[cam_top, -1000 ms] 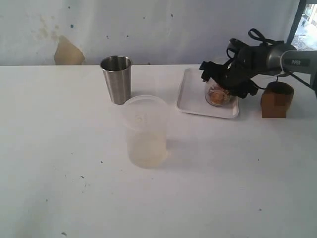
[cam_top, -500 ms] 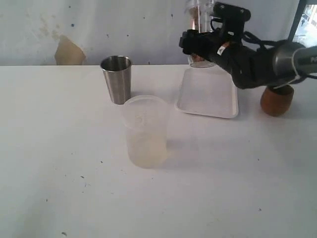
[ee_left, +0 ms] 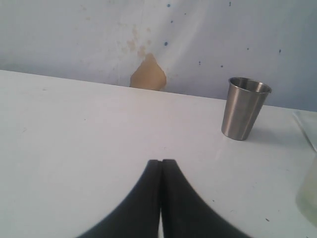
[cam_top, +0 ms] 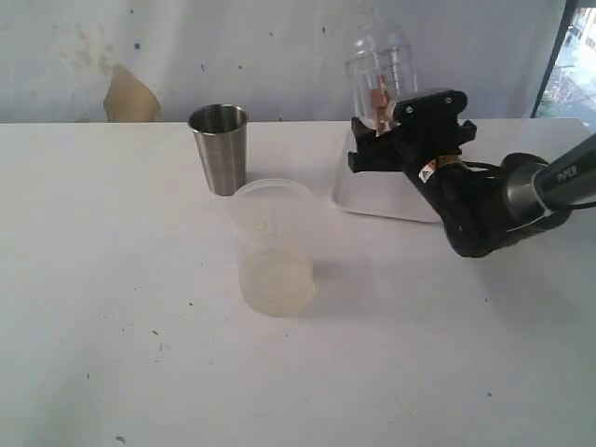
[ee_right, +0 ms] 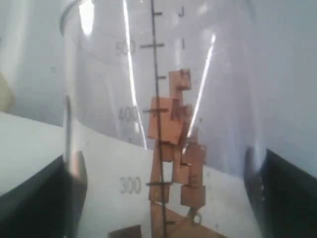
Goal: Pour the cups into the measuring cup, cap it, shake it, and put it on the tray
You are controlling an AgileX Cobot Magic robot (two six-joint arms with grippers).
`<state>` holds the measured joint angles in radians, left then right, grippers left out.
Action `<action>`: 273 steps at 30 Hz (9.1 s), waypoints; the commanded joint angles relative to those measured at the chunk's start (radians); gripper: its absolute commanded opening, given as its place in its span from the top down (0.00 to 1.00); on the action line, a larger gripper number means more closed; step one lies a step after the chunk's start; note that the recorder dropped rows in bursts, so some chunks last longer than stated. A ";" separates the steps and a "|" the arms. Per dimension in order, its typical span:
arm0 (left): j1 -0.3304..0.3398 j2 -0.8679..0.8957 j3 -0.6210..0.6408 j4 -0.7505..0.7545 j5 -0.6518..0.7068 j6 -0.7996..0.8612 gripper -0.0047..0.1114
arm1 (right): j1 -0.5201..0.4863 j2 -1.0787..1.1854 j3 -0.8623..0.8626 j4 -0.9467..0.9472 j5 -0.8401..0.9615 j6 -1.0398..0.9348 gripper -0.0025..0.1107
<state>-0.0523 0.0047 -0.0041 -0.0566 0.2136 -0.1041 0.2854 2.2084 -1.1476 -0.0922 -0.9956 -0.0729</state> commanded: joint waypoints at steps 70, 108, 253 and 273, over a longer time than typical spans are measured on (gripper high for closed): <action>0.001 0.783 -0.468 0.815 -0.914 -0.879 0.96 | -0.285 -0.089 -0.013 -0.773 -0.225 0.461 0.98; -0.180 2.465 -2.236 1.414 -1.122 -1.804 0.96 | -0.236 -0.089 -0.019 -0.806 -0.175 0.409 0.98; -0.200 2.463 -2.242 1.598 -1.429 -1.586 0.96 | -0.246 0.146 -0.123 -0.513 -0.030 0.426 0.07; -0.200 2.463 -2.242 1.635 -1.411 -1.592 0.96 | -0.246 -0.017 -0.119 -0.572 0.096 0.458 0.07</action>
<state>-0.2577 2.4774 -2.2396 1.5804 -1.2019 -1.6929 0.0448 2.2244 -1.2665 -0.6563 -0.9288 0.3762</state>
